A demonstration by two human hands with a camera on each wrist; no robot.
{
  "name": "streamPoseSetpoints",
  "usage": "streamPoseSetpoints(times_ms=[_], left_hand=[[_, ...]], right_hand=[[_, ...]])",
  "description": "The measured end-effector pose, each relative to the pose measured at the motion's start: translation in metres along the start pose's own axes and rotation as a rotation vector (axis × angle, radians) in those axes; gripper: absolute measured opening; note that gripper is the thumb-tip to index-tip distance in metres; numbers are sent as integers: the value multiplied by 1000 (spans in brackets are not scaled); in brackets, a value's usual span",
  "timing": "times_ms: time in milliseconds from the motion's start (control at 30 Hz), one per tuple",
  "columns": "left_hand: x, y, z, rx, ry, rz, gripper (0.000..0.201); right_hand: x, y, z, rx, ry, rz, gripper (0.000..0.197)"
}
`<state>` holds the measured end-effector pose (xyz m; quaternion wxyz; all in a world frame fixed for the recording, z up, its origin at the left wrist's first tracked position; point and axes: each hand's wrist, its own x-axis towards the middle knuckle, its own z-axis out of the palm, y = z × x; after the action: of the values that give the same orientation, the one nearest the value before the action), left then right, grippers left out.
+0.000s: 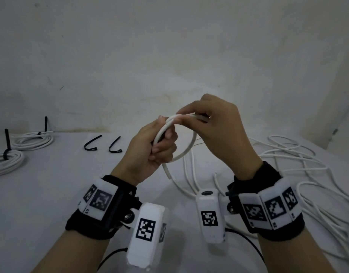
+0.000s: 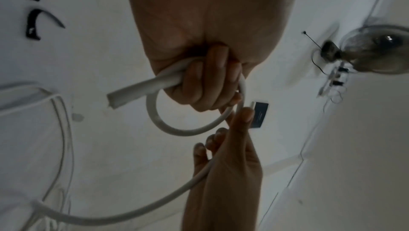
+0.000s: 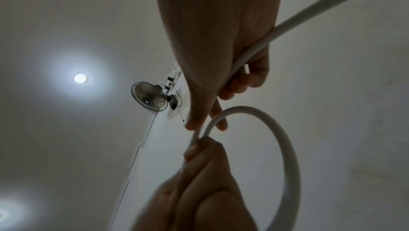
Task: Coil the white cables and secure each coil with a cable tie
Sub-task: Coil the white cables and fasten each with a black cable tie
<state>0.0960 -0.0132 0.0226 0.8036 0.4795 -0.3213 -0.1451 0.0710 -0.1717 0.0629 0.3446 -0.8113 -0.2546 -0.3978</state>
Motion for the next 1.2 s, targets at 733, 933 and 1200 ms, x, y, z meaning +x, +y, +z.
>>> streamPoseSetpoints(times_ms=[733, 933, 1200], left_hand=[[0, 9, 4, -176, 57, -181, 46], [0, 9, 0, -241, 31, -198, 42], [-1, 25, -28, -424, 50, 66, 42]], right_hand=[[-4, -1, 13, 479, -15, 266, 22], [-3, 4, 18, 450, -33, 283, 19], [-5, 55, -4, 123, -282, 223, 16]])
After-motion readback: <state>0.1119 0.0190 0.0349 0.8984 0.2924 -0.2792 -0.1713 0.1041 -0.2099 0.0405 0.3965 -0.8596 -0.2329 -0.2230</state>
